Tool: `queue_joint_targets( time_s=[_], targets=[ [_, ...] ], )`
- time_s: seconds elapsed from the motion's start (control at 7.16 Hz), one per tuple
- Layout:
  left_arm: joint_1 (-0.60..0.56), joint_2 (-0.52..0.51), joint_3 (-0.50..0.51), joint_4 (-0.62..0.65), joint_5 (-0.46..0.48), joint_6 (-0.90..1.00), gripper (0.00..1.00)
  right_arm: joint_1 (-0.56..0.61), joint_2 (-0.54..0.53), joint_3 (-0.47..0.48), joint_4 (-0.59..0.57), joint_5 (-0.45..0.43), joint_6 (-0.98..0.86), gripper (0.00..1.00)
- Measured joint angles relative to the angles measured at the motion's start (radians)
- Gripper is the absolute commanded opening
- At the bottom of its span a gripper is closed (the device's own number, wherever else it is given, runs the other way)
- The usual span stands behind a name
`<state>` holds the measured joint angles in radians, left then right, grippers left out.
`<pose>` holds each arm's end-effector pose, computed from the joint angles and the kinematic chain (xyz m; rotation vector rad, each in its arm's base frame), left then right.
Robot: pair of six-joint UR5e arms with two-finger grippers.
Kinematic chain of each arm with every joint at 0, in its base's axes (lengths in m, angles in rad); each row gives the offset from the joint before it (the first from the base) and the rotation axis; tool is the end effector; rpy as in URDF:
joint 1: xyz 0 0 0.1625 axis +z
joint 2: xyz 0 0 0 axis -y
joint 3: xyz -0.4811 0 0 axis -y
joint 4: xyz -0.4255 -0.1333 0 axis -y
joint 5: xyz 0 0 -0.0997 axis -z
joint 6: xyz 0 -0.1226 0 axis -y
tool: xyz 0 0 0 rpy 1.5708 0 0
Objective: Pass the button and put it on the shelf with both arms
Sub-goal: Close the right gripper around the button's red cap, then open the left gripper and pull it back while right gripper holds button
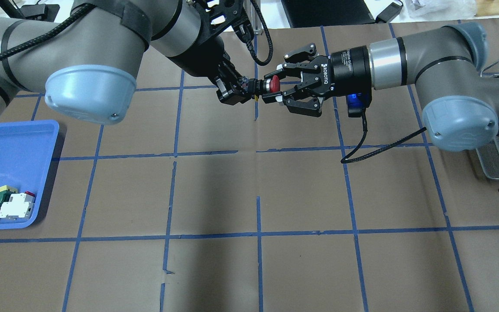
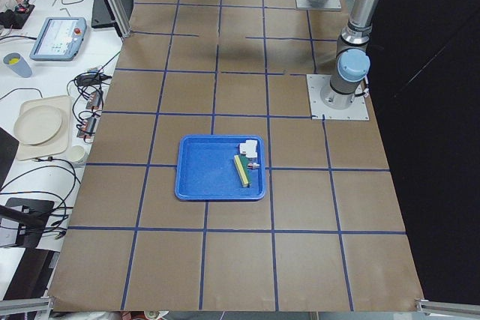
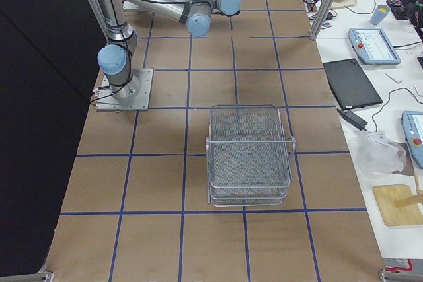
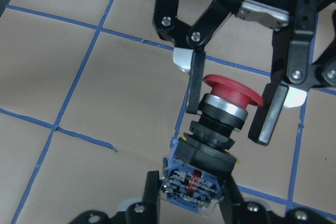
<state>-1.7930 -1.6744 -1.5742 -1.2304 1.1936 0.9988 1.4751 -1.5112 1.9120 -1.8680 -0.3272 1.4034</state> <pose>-0.3055 -0.5422 0.5077 -1.6779 -2.2874 0.5127 0.1990 -0.5370 0.4272 1.4310 1.4273 0.9635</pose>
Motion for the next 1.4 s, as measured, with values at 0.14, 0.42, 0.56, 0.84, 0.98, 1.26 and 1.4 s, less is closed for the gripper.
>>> queue_joint_targets(
  time_s=[0.14,0.42,0.56,0.84,0.98,1.26,1.4],
  targets=[
    [0.000,0.002,-0.001,0.000,0.000,0.002,0.48,-0.001,0.000,0.000,0.000,0.000,0.000,0.03],
    [0.000,0.004,-0.002,0.000,0.000,0.002,0.76,-0.004,0.000,-0.001,0.001,0.000,0.008,0.02],
    [0.000,0.007,-0.005,-0.001,0.000,0.003,0.90,-0.005,0.000,-0.001,0.000,0.000,0.015,0.01],
    [0.002,0.018,-0.021,-0.002,-0.001,0.005,1.00,-0.007,0.000,-0.001,0.000,-0.001,0.020,0.01],
    [0.005,0.027,-0.028,-0.004,0.000,0.006,1.00,-0.009,0.000,-0.001,0.000,-0.001,0.021,0.01],
    [0.046,0.042,-0.034,-0.015,0.023,0.007,1.00,-0.016,0.001,-0.003,-0.001,-0.032,0.022,0.01],
    [0.092,0.044,-0.034,-0.020,0.044,0.007,1.00,-0.032,0.001,-0.011,-0.001,-0.064,0.020,0.01]
  ],
)
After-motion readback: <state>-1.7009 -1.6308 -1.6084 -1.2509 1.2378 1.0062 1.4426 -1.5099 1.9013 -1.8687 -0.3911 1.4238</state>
